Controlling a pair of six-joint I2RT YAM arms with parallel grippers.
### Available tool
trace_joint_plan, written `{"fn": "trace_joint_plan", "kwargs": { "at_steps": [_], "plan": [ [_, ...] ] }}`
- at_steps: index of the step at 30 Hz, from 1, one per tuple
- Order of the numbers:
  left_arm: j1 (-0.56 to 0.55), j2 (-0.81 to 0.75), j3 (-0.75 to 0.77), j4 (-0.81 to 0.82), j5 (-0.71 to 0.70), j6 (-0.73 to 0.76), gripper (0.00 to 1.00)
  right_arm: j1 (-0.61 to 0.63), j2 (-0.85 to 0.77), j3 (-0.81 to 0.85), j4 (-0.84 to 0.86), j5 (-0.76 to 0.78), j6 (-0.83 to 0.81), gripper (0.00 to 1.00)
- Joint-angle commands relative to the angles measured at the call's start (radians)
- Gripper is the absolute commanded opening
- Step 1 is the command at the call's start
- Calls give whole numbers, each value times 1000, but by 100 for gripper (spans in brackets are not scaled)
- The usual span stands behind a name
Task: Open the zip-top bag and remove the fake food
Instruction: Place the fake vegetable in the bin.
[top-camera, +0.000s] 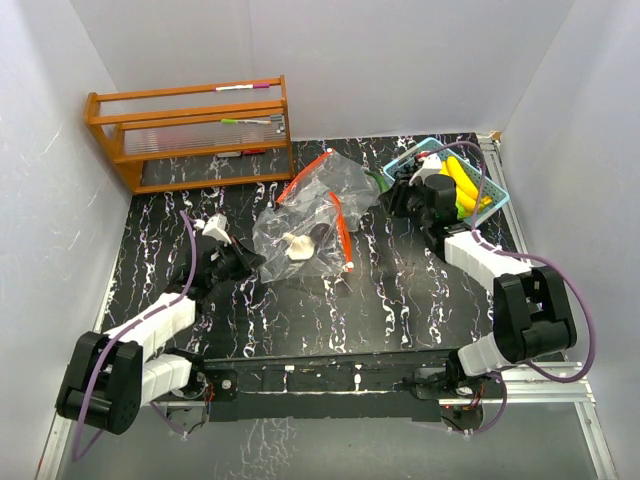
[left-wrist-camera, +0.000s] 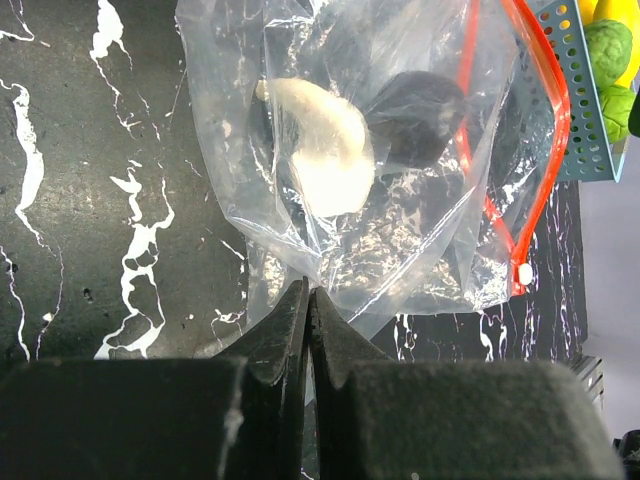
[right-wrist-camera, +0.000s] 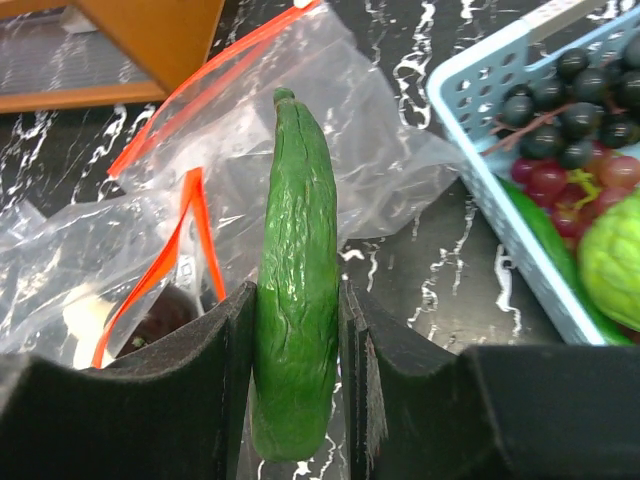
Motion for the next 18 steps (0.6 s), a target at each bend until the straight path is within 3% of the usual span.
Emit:
{"fn": "trace_joint_plan", "kwargs": {
  "at_steps": [1,11,18],
  "plan": [
    [6,-1,19,24,23,0,0,-49,-31,57,-15,71,17,25],
    [8,-4,14,30,33,-8,0,-130,130,209,-60,296,-6,25],
    [7,-19,-1,14,20,3,0,-220,185,244,-72,338,-19,25]
  ]
}}
